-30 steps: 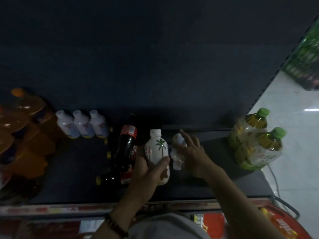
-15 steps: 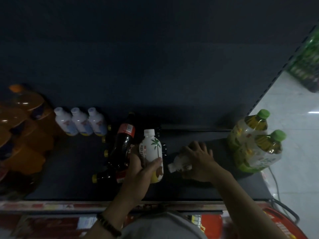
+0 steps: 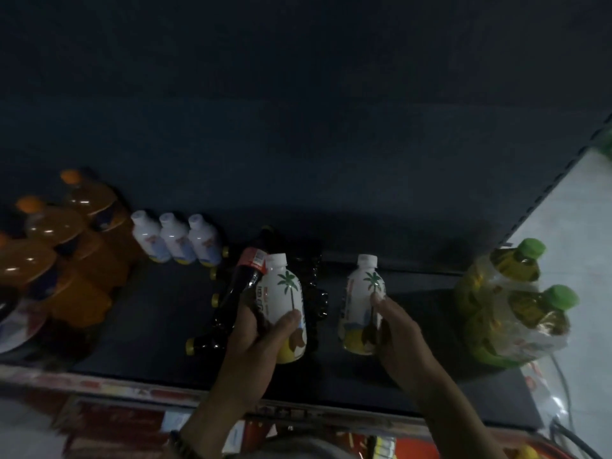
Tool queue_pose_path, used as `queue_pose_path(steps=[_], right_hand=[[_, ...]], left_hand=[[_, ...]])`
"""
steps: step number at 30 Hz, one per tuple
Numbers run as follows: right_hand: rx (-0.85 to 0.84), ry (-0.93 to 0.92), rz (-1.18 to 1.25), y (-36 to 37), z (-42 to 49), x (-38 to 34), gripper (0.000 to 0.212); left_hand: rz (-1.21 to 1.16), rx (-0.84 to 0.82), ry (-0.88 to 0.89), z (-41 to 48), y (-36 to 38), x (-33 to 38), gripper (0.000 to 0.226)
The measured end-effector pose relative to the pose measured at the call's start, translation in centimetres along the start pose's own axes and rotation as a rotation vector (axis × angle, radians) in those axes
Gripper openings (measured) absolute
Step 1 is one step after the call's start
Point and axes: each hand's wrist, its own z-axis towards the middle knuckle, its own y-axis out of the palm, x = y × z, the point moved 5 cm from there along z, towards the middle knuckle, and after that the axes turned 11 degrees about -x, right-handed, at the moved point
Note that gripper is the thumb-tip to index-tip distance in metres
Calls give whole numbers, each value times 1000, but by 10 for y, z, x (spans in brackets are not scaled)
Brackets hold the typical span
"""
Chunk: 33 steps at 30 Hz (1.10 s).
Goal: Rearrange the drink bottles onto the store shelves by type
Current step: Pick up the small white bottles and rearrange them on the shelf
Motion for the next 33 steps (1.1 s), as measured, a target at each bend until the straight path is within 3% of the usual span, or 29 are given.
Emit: queue_pose_path(steps=[5,7,10,15,21,26,30,33], right_hand=[[-118,-3,24,50,14,-19,43],[-171,-10,-35,72,19,-27,36],[-216,-68,-161,110,32,-30,42],[-119,-114,-306,172,77,-9,46],[96,-158,-593,245,138,28,49],[133,12,-874,279,180,53,59],[184,73,-1088,285,208,74,62],[204,59,-1201,290,218,88,68]], left_hand=[[57,96,74,-6,-24,24,68],[92,144,78,-8,-38,29,68],[119,254,67,-12,-77,31,65],[173,389,70,-11,-161,23,53],[140,399,78,14,-253,-9,73],[147,324,49,46,-287,-32,83],[131,317,40,59,-291,-42,55],[183,404,15,63,-298,-42,43]])
